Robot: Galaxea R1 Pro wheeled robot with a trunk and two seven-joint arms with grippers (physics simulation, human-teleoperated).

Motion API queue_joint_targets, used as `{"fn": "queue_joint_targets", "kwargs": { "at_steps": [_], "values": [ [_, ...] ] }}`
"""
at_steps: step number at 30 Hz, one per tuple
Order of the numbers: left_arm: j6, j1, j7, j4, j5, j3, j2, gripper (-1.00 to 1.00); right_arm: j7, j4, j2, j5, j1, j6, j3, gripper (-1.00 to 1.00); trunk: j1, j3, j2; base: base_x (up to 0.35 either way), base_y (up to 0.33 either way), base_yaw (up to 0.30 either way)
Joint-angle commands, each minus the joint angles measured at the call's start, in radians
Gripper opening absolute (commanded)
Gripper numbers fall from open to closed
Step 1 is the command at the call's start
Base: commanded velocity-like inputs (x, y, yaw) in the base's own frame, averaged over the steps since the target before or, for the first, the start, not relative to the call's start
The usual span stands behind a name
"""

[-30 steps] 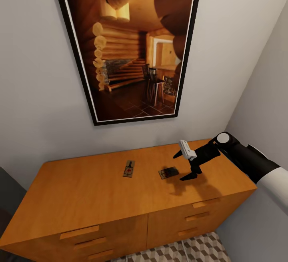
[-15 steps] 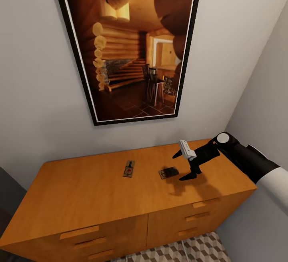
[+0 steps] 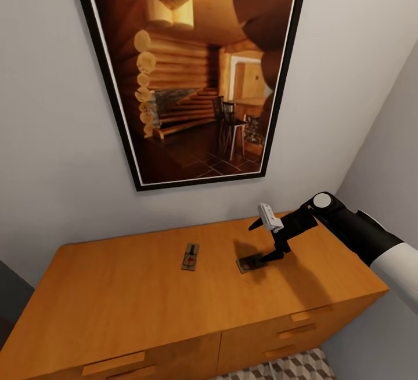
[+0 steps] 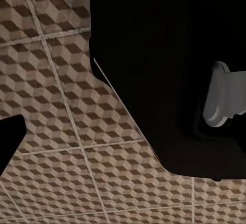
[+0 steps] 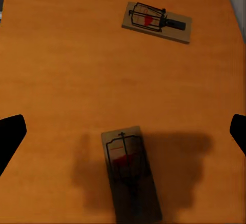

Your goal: Take the four mousetraps from the cabinet in the bathroom and place them on the bathroom floor. Make sure all four end up on the same floor surface, and ensure that at least two of them are either under or directly next to the same bathroom sink.

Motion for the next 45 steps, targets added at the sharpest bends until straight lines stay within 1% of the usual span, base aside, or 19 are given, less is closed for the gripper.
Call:
{"fn": "queue_joint_targets", "kwargs": {
  "at_steps": [1, 33, 45],
  "values": [
    [-0.006, -0.001, 0.002, 0.002, 0.007, -0.009, -0.001, 1.00, 0.001, 0.000, 0.000, -0.001, -0.001, 0.007, 0.002, 1.00, 0.001, -0.002, -0.002, 0.051, 0.013, 0.000],
    [-0.005, -0.001, 0.002, 0.002, 0.007, -0.009, -0.002, 1.00, 0.000, 0.042, 0.000, -0.001, -0.001, 0.006, 0.003, 1.00, 0.001, -0.005, -0.002, 0.005, 0.001, 0.000],
    [-0.005, -0.001, 0.002, 0.002, 0.007, -0.009, -0.004, 1.00, 0.002, 0.078, -0.001, -0.002, -0.001, -0.040, 0.004, 1.00, 0.001, -0.010, -0.002, 0.000, 0.000, 0.000]
  ]
}}
